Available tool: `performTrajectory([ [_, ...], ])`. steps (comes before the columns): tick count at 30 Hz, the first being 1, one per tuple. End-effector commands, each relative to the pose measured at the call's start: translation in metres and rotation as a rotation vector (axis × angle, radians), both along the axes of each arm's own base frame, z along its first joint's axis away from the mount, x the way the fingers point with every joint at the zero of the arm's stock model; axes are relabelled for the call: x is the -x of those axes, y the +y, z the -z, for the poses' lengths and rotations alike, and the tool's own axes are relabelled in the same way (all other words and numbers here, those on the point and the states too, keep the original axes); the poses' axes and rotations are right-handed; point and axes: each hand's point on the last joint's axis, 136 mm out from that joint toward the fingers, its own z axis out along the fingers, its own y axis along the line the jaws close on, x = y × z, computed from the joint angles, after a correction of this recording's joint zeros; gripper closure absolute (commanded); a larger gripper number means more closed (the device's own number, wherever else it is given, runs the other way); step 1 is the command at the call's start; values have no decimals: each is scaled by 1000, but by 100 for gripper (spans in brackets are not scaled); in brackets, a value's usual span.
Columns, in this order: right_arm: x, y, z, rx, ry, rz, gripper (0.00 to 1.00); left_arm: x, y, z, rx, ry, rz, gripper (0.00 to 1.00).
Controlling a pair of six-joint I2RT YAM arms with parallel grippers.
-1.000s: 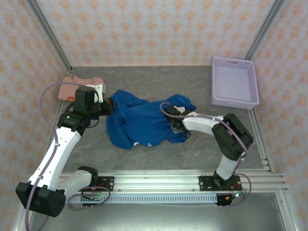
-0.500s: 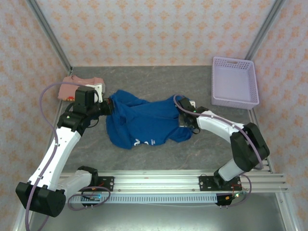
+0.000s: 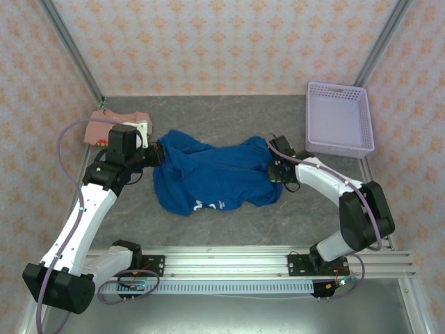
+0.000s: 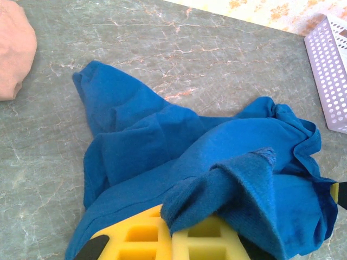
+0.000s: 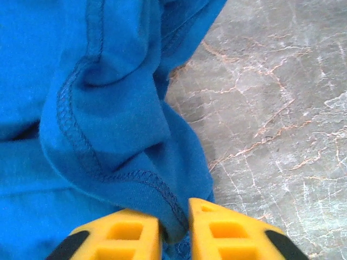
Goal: Fold the inside-out t-shirt
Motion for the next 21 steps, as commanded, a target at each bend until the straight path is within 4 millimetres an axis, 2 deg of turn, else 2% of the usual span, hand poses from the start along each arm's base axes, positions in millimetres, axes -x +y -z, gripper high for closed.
performTrajectory([
  [1, 16, -4, 7, 10, 57, -13, 77, 0, 6, -4, -22, -16, -17, 100],
  [5, 21, -4, 10, -5, 57, -8, 72, 0, 6, -3, -23, -14, -13, 100],
  [11, 26, -7, 24, 17, 90, -15, 67, 1, 5, -3, -20, -13, -11, 100],
  [21, 24, 7, 19, 75, 84, -77, 56, 0, 4, -3, -15, -12, -7, 100],
])
